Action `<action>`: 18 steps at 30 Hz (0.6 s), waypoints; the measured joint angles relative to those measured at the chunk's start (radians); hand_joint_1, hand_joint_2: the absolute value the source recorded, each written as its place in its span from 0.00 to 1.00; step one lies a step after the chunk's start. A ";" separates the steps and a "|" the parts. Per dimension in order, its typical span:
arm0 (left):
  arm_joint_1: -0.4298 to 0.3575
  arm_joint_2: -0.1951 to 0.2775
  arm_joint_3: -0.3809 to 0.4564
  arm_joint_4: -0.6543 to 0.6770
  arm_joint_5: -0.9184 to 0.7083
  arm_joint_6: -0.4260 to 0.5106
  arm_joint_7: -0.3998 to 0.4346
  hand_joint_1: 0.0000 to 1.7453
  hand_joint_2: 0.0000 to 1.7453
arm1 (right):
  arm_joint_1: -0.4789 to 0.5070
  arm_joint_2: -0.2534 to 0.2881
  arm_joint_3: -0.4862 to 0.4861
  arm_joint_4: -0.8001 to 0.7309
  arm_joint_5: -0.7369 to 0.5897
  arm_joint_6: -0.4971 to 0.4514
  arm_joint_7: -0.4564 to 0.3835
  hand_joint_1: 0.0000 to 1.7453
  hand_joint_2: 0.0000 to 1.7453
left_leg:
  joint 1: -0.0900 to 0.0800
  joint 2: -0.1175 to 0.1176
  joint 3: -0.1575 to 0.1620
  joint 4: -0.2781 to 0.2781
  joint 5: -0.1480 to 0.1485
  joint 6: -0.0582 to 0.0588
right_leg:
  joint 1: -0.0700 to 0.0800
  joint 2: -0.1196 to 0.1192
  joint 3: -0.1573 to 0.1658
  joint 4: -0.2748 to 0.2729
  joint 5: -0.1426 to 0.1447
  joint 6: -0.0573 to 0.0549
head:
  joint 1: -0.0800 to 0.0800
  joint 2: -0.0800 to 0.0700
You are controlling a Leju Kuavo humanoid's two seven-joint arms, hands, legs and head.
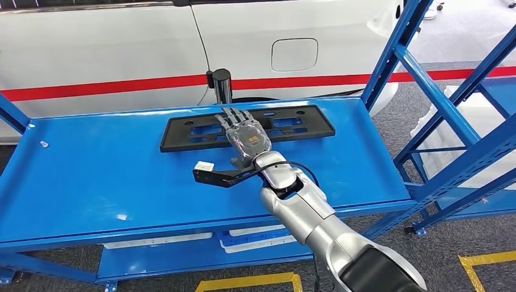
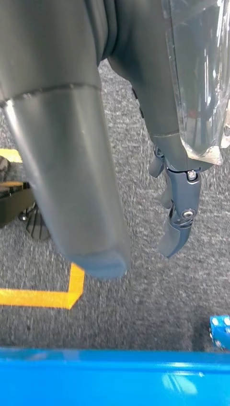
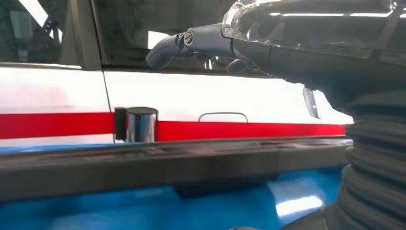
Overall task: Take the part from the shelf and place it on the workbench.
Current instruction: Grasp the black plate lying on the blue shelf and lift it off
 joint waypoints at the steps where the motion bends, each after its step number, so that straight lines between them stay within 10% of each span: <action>1: 0.000 0.000 0.000 0.000 0.000 0.000 0.000 0.00 0.00 | 0.002 -0.002 0.000 0.001 0.000 0.000 0.000 0.00 1.00 | -0.001 0.000 0.003 0.000 -0.004 0.004 | 0.000 0.000 -0.045 0.071 -0.019 -0.002 | 0.000 0.000; 4: 0.001 -0.001 0.000 0.000 0.000 0.000 0.000 0.00 0.00 | 0.010 -0.007 0.000 0.005 0.000 0.000 0.000 0.00 1.00 | -0.003 -0.003 0.018 0.001 -0.019 0.005 | 0.000 0.000 -0.111 0.128 0.001 0.011 | 0.000 0.000; 7: 0.002 -0.002 0.000 0.000 0.000 0.000 0.000 0.00 0.00 | 0.009 -0.008 -0.001 0.006 0.000 -0.002 0.000 0.00 1.00 | -0.006 -0.006 0.042 0.003 -0.041 -0.005 | -0.001 -0.004 -0.035 -0.071 0.106 0.027 | 0.000 0.000; 12: -0.001 -0.001 0.000 0.000 0.000 0.005 0.003 0.00 0.00 | 0.007 -0.005 -0.003 0.010 -0.003 -0.006 -0.002 0.00 1.00 | -0.003 -0.004 0.052 0.011 -0.070 -0.032 | -0.003 -0.002 0.005 -0.138 0.123 -0.009 | -0.001 0.000; 18: 0.000 -0.002 0.004 0.000 0.001 0.028 0.011 0.00 0.00 | 0.006 0.004 -0.004 0.024 -0.004 -0.009 -0.003 0.00 1.00 | 0.007 -0.001 -0.121 0.301 -0.168 -0.057 | -0.007 0.000 0.030 -0.141 0.105 -0.036 | -0.004 0.000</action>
